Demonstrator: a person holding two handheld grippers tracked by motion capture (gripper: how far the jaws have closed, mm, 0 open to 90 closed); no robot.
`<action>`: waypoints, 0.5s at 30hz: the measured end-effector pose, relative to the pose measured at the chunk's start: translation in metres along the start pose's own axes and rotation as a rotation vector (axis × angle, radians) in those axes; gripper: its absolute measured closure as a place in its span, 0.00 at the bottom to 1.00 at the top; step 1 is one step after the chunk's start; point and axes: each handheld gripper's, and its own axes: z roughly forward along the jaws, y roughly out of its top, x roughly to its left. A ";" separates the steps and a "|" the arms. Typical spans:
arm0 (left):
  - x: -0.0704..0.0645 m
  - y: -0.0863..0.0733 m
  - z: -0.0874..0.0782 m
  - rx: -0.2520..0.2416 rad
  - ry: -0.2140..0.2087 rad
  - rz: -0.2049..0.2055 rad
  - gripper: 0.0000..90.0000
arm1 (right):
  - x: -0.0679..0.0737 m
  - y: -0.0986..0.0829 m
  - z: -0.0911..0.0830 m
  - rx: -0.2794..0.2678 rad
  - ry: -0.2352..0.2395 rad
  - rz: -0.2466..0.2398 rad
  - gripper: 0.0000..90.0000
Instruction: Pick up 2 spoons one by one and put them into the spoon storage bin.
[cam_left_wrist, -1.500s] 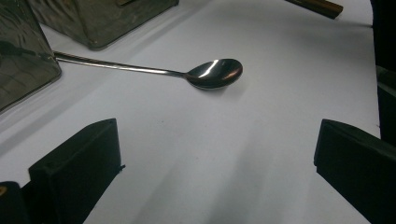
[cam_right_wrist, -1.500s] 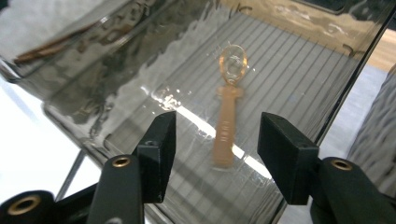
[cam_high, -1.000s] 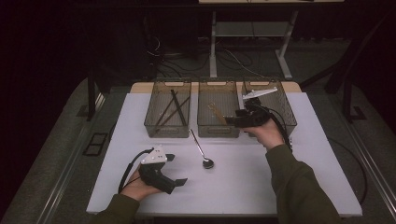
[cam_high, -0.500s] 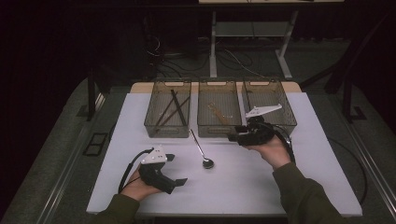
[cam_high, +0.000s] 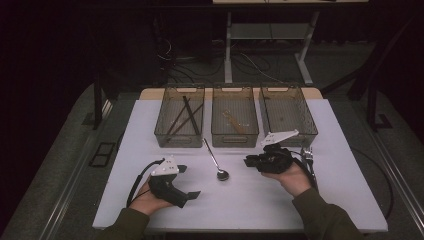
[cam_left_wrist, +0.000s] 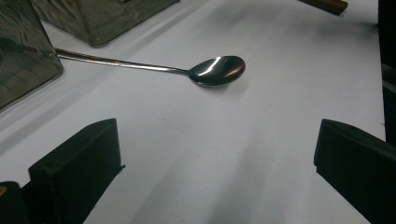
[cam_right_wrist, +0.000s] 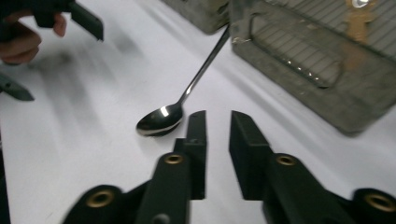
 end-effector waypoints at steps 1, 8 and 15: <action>0.000 0.000 0.000 0.000 0.000 0.001 0.00 | 0.002 -0.001 0.002 0.004 0.012 -0.006 0.92; 0.000 0.000 0.000 0.000 -0.001 -0.001 0.00 | 0.022 0.000 0.019 0.019 0.072 -0.045 0.99; 0.001 0.000 0.000 0.003 0.001 0.002 0.00 | 0.042 0.004 0.041 0.041 0.111 -0.070 0.99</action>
